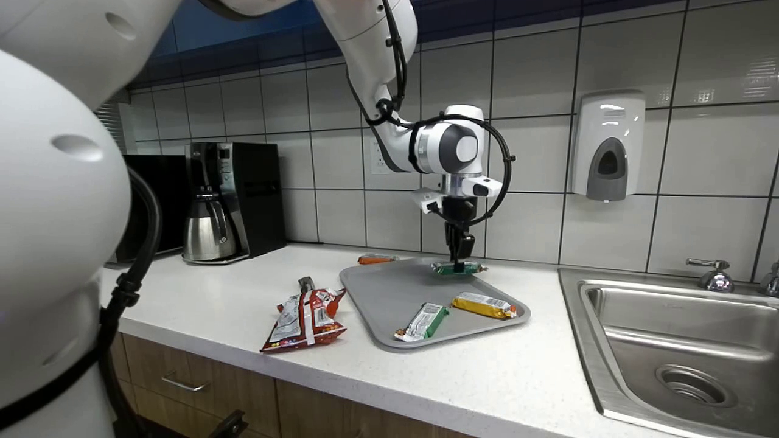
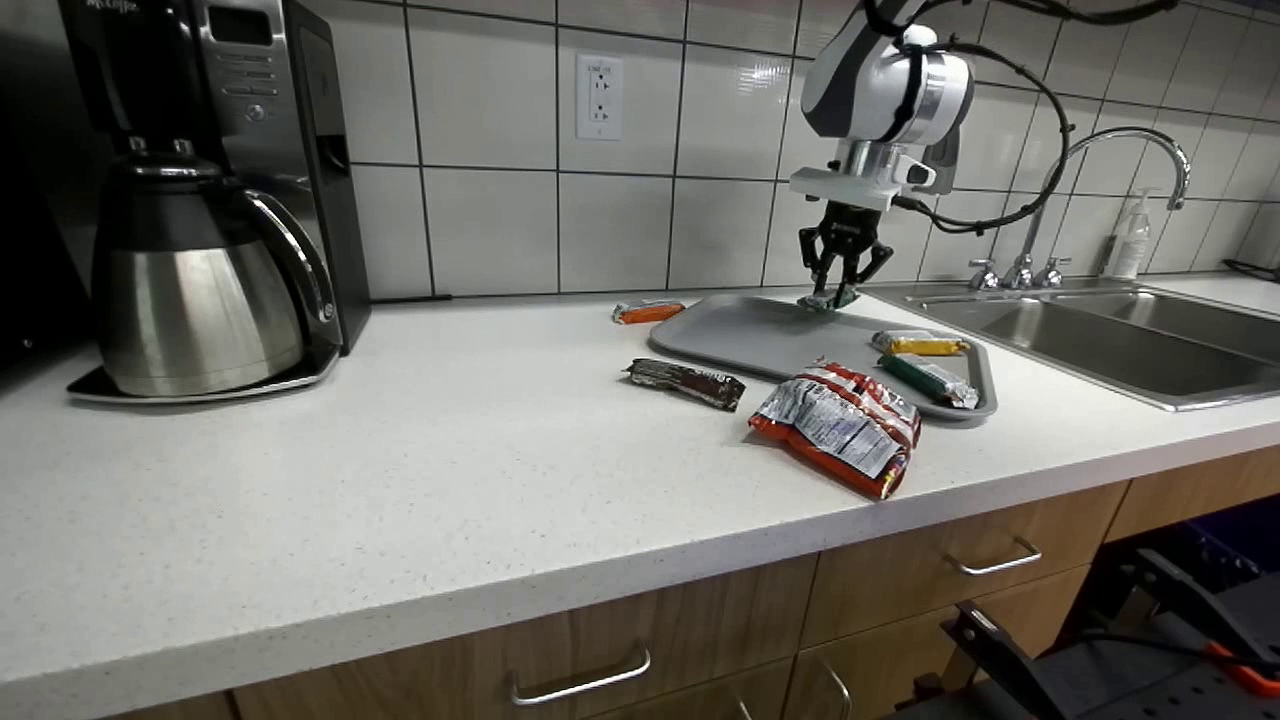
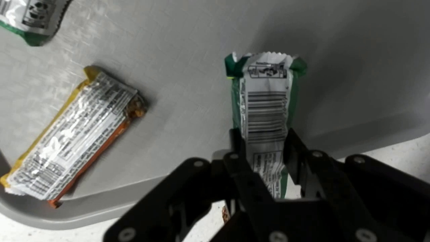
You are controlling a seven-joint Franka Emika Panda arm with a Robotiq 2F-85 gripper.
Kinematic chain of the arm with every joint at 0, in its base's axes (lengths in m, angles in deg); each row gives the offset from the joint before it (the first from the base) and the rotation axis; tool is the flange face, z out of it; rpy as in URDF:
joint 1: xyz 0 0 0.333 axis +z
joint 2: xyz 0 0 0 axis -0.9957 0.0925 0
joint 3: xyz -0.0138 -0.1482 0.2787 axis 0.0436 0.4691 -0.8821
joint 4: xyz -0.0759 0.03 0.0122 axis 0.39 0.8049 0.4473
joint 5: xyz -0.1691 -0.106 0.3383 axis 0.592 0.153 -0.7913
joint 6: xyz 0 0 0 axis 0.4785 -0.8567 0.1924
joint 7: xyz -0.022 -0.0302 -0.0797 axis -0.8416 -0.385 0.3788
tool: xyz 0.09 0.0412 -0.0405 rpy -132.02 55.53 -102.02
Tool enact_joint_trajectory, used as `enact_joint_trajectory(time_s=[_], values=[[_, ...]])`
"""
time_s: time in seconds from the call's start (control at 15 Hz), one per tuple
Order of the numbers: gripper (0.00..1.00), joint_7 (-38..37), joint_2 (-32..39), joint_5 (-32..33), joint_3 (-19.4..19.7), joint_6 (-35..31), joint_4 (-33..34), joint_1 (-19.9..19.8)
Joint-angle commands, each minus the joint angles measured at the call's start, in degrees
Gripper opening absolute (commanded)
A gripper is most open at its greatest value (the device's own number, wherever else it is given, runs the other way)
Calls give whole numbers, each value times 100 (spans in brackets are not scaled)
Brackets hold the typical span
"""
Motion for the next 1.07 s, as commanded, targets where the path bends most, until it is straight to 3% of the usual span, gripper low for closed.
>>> enact_joint_trajectory(time_s=[0.0, 0.6, 0.73, 0.8, 1.0], values=[[8, 206, -430, 141, 21, -296, -664, 105], [8, 348, -691, 322, 81, -574, -1266, 166], [58, 341, -709, 344, 96, -586, -1313, 172], [60, 345, -718, 361, 99, -586, -1330, 170], [80, 407, -770, 415, 98, -554, -1383, 154]])
